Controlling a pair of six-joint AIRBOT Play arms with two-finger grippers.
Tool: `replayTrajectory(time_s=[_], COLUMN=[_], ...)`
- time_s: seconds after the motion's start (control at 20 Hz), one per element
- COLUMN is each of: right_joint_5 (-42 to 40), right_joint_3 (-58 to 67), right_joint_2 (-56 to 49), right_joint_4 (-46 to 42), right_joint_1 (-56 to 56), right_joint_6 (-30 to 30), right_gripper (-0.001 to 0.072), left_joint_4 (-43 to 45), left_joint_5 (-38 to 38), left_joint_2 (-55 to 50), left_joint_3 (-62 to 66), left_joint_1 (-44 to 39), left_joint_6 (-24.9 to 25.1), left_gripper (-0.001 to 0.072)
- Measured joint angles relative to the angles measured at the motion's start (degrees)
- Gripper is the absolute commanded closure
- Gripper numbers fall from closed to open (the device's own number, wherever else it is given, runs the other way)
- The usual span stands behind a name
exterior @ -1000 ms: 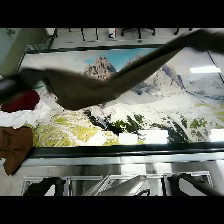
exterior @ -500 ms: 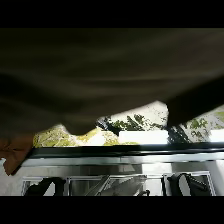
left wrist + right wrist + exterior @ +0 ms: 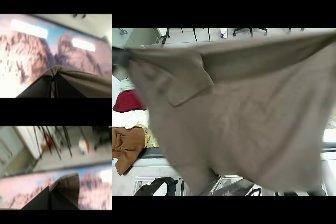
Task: Fold the shirts.
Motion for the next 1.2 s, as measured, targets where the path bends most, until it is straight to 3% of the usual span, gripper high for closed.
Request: replayTrajectory(time_s=[0.25,0.6,0.85,1.2], right_joint_5=[11.6,17.2,13.8,9.9], right_joint_3=[-12.7,-2.6,3.0,-6.1], right_joint_2=[-19.2,-42.3,-46.1,-40.8], right_joint_4=[-0.3,3.2,1.8,-15.1], right_joint_1=[4.0,4.7,3.9,4.5], right_joint_6=[-1.5,-2.9,0.1,12.8], right_gripper=[0.0694,0.0694,0.0697,0.0696], left_joint_4=[-0.5,-1.1,-0.5,5.2], left_joint_5=[-10.5,-10.9,-4.4,8.4], left_joint_2=[-19.6,-46.0,-53.9,-56.1], left_joint_3=[-8.3,10.8,24.5,27.7], left_joint_1=[-2.1,-3.2,-3.4,-4.3], left_joint_6=[4.0,4.8,3.9,3.3], left_gripper=[0.0692,0.0692,0.0692,0.0692])
